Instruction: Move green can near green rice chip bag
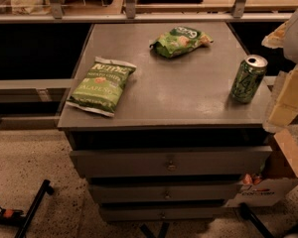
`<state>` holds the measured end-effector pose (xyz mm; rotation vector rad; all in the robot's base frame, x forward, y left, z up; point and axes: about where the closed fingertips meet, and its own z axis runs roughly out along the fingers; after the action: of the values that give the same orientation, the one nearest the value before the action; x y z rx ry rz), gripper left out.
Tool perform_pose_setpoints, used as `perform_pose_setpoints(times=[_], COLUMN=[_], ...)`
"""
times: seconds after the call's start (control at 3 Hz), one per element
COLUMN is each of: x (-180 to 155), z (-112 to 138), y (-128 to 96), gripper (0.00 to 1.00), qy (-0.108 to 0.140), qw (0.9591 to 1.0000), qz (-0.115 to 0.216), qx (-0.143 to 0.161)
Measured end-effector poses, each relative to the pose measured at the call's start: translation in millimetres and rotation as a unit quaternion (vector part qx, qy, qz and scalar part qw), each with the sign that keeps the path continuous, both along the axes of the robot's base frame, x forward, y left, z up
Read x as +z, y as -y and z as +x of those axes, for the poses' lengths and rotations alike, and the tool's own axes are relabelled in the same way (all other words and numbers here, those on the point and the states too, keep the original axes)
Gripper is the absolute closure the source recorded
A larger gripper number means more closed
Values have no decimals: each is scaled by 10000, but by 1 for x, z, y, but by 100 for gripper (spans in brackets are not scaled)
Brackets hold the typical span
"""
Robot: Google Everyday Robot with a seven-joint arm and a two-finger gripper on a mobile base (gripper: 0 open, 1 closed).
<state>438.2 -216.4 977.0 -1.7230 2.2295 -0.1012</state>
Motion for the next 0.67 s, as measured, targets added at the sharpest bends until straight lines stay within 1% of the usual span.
perform_pose_setpoints(times=[0.33,0.67], x=[0,4], z=[0,4], y=[0,4], gripper=[0,0], qy=[1,60], qw=[10000,9999], qz=[1,85], qx=[-1,-82])
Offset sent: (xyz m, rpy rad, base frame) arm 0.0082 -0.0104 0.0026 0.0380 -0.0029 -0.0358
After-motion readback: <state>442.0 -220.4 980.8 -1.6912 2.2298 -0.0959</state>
